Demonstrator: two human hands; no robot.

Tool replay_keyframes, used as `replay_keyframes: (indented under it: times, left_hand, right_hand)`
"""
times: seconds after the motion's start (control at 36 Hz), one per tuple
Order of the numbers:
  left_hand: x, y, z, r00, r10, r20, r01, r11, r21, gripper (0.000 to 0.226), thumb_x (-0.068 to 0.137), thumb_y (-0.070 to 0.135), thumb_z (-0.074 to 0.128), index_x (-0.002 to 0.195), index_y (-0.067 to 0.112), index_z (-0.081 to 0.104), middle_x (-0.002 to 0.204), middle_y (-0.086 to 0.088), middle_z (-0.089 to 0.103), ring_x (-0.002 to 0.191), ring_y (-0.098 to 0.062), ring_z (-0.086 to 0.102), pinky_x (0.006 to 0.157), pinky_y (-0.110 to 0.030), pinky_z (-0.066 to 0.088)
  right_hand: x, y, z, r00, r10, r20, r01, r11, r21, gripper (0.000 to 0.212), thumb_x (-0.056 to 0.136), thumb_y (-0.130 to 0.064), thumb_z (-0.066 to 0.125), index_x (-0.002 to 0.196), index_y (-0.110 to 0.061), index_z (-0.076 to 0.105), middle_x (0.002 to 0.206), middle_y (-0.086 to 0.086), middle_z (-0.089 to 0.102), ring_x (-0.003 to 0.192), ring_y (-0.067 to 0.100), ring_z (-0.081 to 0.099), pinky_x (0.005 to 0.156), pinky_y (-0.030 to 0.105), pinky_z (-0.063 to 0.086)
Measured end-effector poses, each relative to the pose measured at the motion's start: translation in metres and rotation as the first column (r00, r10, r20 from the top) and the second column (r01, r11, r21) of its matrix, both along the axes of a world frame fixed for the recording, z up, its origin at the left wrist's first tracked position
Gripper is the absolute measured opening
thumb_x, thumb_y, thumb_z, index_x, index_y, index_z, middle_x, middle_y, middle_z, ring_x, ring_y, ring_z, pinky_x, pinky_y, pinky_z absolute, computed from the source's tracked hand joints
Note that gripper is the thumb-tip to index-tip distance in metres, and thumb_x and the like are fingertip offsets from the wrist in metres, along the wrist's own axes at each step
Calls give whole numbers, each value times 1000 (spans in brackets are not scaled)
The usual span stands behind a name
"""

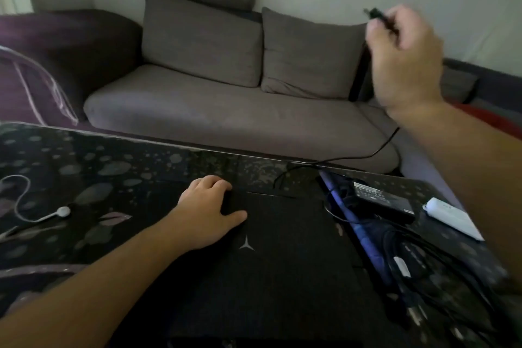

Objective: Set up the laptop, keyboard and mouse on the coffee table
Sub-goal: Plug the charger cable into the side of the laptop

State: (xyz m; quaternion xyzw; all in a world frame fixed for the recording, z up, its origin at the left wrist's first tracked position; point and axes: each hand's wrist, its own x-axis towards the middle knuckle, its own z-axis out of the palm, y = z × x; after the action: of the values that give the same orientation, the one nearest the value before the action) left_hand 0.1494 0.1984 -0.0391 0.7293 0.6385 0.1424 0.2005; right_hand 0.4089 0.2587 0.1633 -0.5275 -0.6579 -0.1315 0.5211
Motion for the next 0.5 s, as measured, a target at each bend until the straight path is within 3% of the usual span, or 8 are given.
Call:
replay_keyframes:
  times: [0.11, 0.17, 0.25, 0.33, 0.42, 0.5]
  left_hand:
    - [10, 7, 4, 998, -4, -66, 1, 999, -44, 87, 90, 69, 62, 161, 28, 32, 167, 5, 31, 155, -21, 25, 126, -43, 25]
    - [12, 9, 9, 996, -6, -85, 0, 998, -66, 89, 89, 69, 64, 161, 27, 32, 167, 3, 32, 154, -22, 30, 126, -44, 27]
    - [12, 11, 13, 993, -9, -118, -2, 996, -90, 95, 88, 71, 63, 163, 24, 29, 168, 2, 29, 153, -23, 32, 126, -43, 28]
    - [7, 14, 16, 990, -2, -139, -15, 992, -122, 103, 84, 78, 62, 164, 23, 26, 170, 1, 27, 154, -23, 30, 126, -43, 27]
    - [4, 17, 16, 990, 2, -141, -23, 989, -148, 107, 80, 82, 62, 164, 25, 25, 169, 1, 28, 154, -25, 30, 125, -44, 26]
    - [5, 18, 14, 988, 8, -155, -31, 989, -145, 107, 80, 82, 61, 163, 25, 25, 169, 1, 28, 155, -26, 28, 125, -44, 24]
  right_hand:
    - [-13, -1, -68, 954, 29, 300, 80, 935, -346, 44, 101, -51, 49, 77, -14, 50, 71, 3, 56, 75, 35, 56, 64, 43, 44]
    - [-15, -1, -123, 925, 138, 353, 92, 822, -562, 42, 102, -46, 51, 71, -19, 48, 76, 8, 63, 81, 39, 63, 68, 44, 50]
    - [-18, -9, -180, 923, 238, 303, 93, 626, -775, 29, 104, -38, 53, 80, -20, 53, 84, 3, 65, 90, 36, 63, 71, 41, 50]
    - [-20, -12, -203, 939, 223, 262, 79, 602, -794, 23, 110, -33, 46, 93, -21, 56, 96, 0, 59, 95, 27, 59, 71, 39, 40]
    - [-9, -9, -210, 873, 171, 456, 239, 666, -707, 20, 112, -29, 38, 111, -17, 55, 116, 5, 57, 108, 29, 59, 80, 40, 41]
    - [12, -3, -214, 848, 98, 521, 347, 641, -685, 21, 110, -26, 34, 113, -18, 53, 121, 8, 56, 115, 34, 59, 86, 46, 49]
